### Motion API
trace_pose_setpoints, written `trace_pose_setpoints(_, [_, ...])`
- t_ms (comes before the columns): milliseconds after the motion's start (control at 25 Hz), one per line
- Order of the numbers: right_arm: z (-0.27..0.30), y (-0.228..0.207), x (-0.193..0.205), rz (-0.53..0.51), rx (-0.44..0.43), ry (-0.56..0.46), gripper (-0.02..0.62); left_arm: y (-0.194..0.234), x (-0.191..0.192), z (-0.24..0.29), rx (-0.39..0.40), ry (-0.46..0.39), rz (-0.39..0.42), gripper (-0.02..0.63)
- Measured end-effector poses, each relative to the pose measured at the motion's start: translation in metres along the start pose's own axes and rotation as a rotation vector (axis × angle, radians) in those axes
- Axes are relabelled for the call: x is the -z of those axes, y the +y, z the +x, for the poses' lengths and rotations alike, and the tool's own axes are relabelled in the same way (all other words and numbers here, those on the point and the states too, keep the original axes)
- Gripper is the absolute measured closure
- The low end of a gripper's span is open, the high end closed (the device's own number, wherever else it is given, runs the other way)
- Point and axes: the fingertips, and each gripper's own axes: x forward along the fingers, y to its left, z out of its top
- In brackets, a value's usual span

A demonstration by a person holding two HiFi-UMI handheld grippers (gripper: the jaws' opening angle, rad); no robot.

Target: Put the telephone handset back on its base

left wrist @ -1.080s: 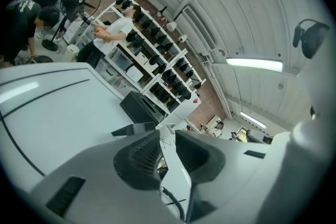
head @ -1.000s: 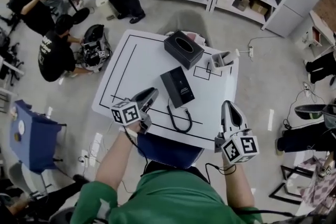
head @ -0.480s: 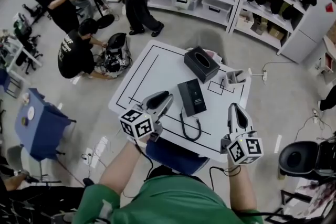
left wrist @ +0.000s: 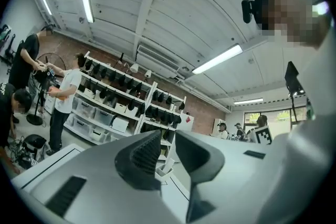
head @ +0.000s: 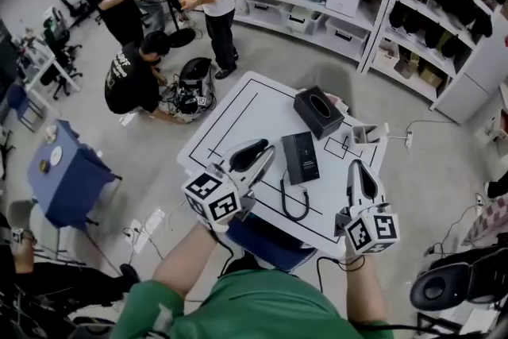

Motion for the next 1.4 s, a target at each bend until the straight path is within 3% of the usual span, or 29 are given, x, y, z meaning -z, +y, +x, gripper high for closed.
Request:
trace_pose_setpoints(200, [0.0,0.005,-0.009,0.0,-0.026,-0.02,0.572,-0.015,-0.018,-0.01,-0.007,-0.041,0.022,0.511])
trace_pose_setpoints(760, [-0.014,0.023,-0.044,-0.04,-0.08,-0.09,0.572,-0.052,-0.06,-0.035,-0.046,-0.123,0.191,0.512])
trace_pose_setpoints(960, [-0.016,0.026,-0.051,-0.091,-0.086,-0.107,0.572,-0.048,-0.061,-0.034,-0.06,-0.124,0.201,0.512])
trace_pose_setpoints(1400, [-0.019,0.018,-0.053,-0.1,-0.076,-0.116,0.572,-0.038,-0.056,-0.029,-0.073,-0.106,0.181,0.512])
